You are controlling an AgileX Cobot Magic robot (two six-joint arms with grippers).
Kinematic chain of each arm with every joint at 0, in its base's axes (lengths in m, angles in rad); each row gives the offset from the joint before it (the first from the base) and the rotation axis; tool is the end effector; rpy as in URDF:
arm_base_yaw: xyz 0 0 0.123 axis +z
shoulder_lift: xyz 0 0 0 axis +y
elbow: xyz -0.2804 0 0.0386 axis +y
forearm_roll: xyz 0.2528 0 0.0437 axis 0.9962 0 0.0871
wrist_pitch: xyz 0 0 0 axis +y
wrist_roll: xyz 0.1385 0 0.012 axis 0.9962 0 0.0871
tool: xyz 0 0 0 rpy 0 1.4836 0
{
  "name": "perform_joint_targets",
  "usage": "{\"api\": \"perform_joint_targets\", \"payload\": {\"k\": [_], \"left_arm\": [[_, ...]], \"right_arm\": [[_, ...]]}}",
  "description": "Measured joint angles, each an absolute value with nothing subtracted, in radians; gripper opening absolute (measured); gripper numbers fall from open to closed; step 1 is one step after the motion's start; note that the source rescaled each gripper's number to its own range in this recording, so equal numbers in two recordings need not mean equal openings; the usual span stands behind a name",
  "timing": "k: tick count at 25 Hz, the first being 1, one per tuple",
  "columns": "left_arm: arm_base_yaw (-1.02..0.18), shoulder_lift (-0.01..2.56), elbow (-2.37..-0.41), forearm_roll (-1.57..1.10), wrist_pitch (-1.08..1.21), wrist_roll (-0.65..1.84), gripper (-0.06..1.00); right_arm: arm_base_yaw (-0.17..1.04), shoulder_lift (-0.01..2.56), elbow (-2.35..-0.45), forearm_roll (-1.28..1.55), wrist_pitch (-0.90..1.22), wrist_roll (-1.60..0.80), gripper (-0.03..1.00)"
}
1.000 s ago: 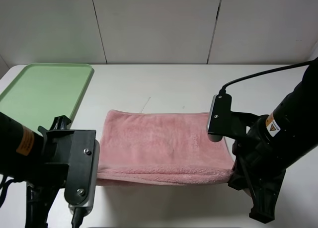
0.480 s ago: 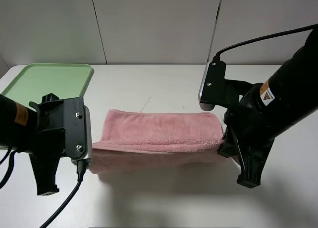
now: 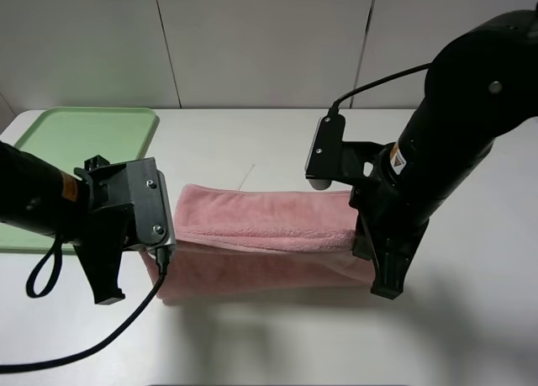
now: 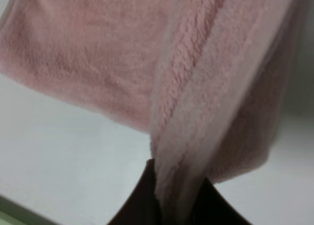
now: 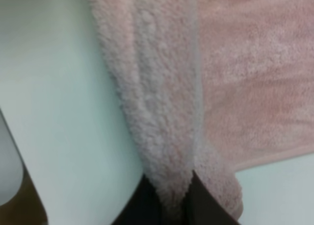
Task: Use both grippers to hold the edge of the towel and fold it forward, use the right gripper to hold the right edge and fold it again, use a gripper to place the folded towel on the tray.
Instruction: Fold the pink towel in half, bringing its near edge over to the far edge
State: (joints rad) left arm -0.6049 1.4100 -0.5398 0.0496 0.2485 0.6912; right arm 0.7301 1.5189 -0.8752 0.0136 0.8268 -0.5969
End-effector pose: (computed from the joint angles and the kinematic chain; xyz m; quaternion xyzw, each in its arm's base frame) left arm 0.2156 -0.1470 0.1216 0.5988 0.7552 0.0238 0.2655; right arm 0.2064 0.1866 0.1517 -0.6099 0.7869 0.0116 0.0930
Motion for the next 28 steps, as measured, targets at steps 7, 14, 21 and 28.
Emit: {"api": "perform_joint_targets", "payload": {"k": [7, 14, 21, 28], "left_arm": [[-0.537, 1.512, -0.642, 0.053, 0.221, 0.714, 0.00], [-0.523, 1.615, -0.759, 0.057, 0.215, 0.748, 0.00], [-0.510, 1.682, -0.798, 0.075, 0.175, 0.749, 0.00], [-0.483, 1.692, -0.798, 0.075, 0.153, 0.749, 0.00]], "right_arm": [[0.672, 1.580, -0.931, 0.000, 0.813, -0.597, 0.00], [0.586, 1.618, -0.978, 0.000, 0.790, -0.612, 0.00], [0.555, 1.657, -1.006, -0.013, 0.762, -0.623, 0.00], [0.555, 1.690, -1.006, -0.023, 0.718, -0.626, 0.00]]}}
